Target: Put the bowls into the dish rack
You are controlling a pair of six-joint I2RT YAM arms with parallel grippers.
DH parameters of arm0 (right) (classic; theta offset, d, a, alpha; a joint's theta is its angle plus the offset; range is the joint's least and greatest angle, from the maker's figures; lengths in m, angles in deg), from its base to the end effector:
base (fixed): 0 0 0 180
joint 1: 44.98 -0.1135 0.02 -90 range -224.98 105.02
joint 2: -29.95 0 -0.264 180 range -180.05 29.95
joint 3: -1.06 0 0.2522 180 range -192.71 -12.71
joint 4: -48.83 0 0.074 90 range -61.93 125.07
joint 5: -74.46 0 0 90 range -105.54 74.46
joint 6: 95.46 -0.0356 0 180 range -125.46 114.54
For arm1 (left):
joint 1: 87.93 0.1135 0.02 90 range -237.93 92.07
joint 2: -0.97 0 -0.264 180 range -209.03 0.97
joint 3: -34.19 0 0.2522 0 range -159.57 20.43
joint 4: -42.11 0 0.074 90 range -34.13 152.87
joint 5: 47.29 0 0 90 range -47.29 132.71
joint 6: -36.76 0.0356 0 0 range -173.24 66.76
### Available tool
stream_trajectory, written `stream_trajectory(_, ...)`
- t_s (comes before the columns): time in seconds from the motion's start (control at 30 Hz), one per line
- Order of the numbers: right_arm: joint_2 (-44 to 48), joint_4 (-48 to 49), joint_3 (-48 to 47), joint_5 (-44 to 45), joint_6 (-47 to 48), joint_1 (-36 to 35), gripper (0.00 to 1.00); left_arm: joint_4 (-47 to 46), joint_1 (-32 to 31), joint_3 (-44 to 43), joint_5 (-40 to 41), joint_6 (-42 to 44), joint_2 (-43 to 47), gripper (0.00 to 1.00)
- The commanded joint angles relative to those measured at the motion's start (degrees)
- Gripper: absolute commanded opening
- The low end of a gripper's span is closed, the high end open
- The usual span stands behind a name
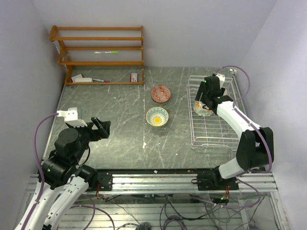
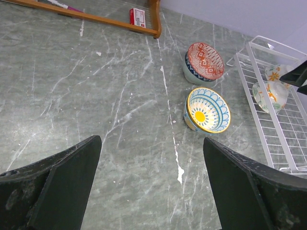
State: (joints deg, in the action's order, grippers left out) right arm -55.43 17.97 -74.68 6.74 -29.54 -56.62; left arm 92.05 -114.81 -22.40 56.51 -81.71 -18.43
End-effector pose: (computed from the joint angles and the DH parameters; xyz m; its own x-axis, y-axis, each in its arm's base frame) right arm 0.3247 0.0531 0.2650 -0.5417 0.2739 -0.7947 0.3469 0.9340 0.0855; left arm 0.0732 -0.0276 0.3297 -0.2834 -0.3753 -0.8825 0.1097 0.9015 -0.4187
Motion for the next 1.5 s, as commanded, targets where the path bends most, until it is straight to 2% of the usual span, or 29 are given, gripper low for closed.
stream_trajectory(0.0,-4.0,1.1,-2.9,2.4,0.5,-0.1,0.72,-1.6,-0.3,-1.0,-1.1,0.8,0.2,0.98)
stream_trajectory(0.23,-7.0,-0.3,-2.9,6.6,1.2,0.0,0.72,-1.5,-0.5,-1.0,-0.7,0.7,0.7,0.98)
stream_trajectory(0.8,-1.0,-0.1,7.8,14.5,-2.9,2.4,0.7,-1.7,-0.5,-0.9,-1.4,0.9,0.3,0.98)
stream_trajectory(1.13,1.0,0.7,9.1,17.1,-5.1,6.5,0.68,-1.8,-0.5,-0.9,-1.6,0.9,0.5,0.98)
stream_trajectory(1.47,2.6,0.9,10.4,20.8,-6.6,7.6,0.68,-1.8,-0.5,-0.9,-1.8,0.9,0.5,0.98)
